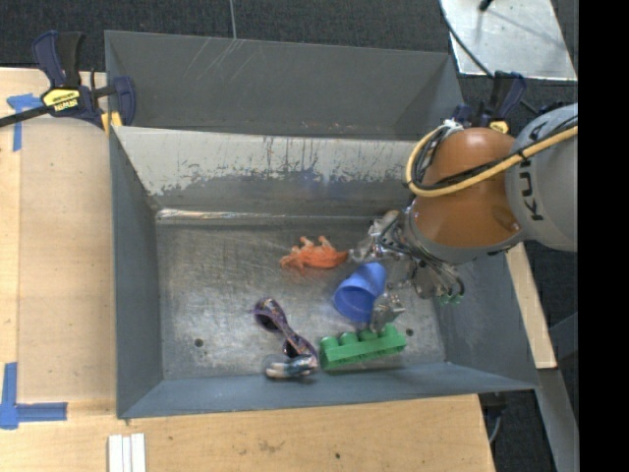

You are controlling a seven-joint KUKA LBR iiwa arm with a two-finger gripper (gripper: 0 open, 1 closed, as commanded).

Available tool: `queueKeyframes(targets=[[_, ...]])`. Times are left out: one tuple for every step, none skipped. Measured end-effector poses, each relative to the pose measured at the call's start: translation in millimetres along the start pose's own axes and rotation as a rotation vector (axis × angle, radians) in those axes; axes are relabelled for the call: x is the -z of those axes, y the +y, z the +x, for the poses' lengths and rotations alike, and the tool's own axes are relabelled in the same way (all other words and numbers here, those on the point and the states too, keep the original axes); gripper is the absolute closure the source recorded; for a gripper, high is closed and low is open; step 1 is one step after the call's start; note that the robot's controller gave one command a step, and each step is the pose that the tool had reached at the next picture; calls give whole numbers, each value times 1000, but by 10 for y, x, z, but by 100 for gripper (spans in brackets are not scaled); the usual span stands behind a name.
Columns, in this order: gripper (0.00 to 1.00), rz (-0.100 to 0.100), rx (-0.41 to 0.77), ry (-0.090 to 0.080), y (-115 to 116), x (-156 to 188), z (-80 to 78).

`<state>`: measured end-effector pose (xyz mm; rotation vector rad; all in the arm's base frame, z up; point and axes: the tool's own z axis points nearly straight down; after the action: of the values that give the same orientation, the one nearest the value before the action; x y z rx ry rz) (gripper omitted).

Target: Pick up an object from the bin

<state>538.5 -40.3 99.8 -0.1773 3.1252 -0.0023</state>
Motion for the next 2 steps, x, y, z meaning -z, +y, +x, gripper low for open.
queueKeyframes(targets=[[0,0,42,-1,-20,-108,122],[0,-2,176,8,40,-10,-344]])
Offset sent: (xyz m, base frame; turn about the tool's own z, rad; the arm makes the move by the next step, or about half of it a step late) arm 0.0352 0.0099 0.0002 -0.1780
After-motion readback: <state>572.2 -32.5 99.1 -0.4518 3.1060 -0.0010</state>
